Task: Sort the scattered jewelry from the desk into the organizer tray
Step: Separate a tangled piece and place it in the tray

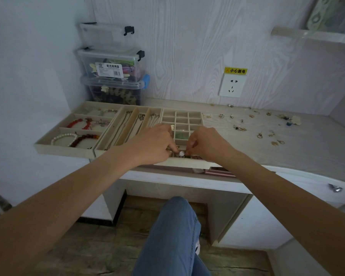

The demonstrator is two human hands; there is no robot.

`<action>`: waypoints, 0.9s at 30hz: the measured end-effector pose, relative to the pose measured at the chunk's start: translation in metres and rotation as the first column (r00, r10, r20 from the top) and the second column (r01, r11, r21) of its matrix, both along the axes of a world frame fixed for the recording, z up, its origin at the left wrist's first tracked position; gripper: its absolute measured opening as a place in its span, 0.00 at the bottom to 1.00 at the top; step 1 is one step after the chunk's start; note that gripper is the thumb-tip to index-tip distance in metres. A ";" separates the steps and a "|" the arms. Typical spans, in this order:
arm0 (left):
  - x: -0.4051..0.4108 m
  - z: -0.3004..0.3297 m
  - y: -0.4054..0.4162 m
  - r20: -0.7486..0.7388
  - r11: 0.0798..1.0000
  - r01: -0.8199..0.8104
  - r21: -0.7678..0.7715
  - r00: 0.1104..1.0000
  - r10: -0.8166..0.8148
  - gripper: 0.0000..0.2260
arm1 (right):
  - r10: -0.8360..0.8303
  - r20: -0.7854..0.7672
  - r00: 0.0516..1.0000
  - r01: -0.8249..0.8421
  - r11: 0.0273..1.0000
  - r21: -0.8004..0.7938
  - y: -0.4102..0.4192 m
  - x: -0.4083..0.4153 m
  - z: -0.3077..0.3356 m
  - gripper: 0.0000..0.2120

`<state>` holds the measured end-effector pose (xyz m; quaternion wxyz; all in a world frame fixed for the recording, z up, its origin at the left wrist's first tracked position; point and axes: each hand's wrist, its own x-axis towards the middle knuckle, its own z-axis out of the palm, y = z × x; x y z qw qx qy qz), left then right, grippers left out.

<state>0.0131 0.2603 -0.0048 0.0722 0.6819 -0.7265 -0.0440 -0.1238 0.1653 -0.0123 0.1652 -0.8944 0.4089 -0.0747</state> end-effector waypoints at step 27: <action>-0.011 0.006 -0.002 -0.165 0.998 -0.067 0.013 0.984 0.069 0.15 | -0.006 0.108 0.994 0.004 1.000 0.022 -0.002 -0.016 0.016 0.09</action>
